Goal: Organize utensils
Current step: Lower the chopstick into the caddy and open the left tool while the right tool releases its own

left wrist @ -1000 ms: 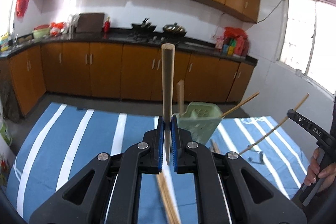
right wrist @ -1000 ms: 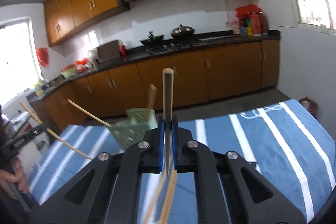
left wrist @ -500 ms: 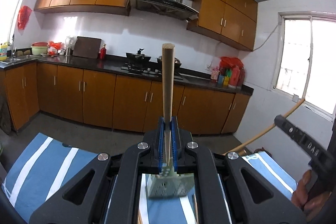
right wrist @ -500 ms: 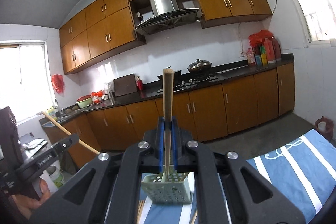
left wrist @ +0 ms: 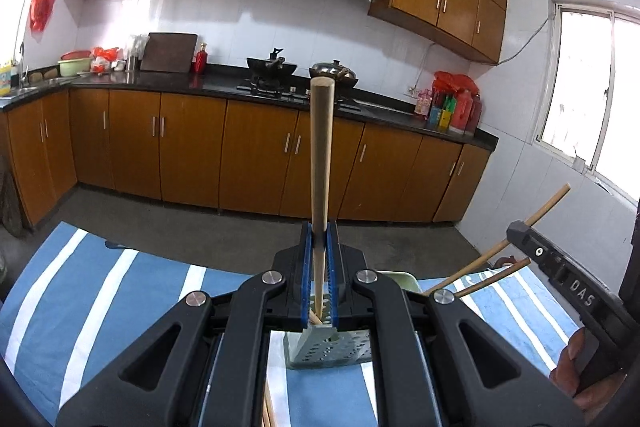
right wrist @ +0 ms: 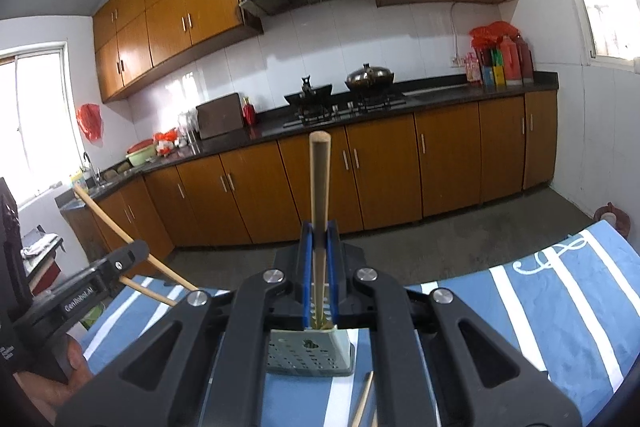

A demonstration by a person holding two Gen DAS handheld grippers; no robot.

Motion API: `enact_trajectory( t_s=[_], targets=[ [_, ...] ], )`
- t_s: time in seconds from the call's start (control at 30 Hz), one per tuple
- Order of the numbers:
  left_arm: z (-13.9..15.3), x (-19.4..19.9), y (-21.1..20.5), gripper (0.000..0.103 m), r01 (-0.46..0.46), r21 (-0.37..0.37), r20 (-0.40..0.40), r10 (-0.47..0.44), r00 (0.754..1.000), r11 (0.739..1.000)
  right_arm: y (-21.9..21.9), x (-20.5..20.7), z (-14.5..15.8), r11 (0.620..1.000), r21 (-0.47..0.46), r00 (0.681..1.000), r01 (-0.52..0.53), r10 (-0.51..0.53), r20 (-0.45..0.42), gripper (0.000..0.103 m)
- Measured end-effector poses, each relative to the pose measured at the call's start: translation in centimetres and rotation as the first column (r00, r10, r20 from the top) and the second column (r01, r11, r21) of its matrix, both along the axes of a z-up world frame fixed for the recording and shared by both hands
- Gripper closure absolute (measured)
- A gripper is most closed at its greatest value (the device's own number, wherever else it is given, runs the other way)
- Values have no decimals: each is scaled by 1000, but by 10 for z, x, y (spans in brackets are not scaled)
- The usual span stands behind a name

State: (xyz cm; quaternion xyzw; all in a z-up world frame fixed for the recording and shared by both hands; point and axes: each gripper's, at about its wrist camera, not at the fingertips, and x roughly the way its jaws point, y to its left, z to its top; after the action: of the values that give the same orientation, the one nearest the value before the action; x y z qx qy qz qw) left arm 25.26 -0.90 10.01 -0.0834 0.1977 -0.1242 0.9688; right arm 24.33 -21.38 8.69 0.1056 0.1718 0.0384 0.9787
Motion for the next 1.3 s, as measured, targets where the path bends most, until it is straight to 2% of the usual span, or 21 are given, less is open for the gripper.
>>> enact_trajectory(
  t_s=[0.23, 0.43, 0.57, 0.8, 0.93, 1.07, 1.13, 1.3],
  targets=[
    [3, 3, -2, 96, -15, -31, 10, 15, 1000, 999, 1, 6, -5, 1000, -5, 1000, 0, 0, -16, 94],
    [5, 7, -8, 96, -22, -13, 14, 23, 1000, 1000, 0, 7, -5, 1000, -2, 1000, -4, 4, -23, 94],
    [7, 9, -3, 96, -29, -64, -8, 28, 1000, 998, 0, 8, -4, 1000, 1, 1000, -1, 1, -25, 94],
    [7, 17, 1, 96, -17, -96, -52, 12, 999, 995, -3, 9, -3, 1000, -12, 1000, 1, -1, -28, 94],
    [6, 20, -5, 96, -14, -35, -52, 13, 999, 999, -3, 11, -5, 1000, -10, 999, 2, -2, -38, 95],
    [5, 23, -6, 96, -17, -41, -71, 14, 997, 999, -3, 11, -6, 1000, -8, 999, 1, -1, -40, 95],
    [7, 24, -3, 96, -15, -79, -82, 8, 997, 997, -3, 11, -5, 1000, -3, 999, -1, 1, -39, 95],
    [7, 29, -10, 96, -6, -19, -98, 4, 995, 1000, -3, 12, -4, 1000, -17, 999, -2, 1, -41, 94]
  ],
)
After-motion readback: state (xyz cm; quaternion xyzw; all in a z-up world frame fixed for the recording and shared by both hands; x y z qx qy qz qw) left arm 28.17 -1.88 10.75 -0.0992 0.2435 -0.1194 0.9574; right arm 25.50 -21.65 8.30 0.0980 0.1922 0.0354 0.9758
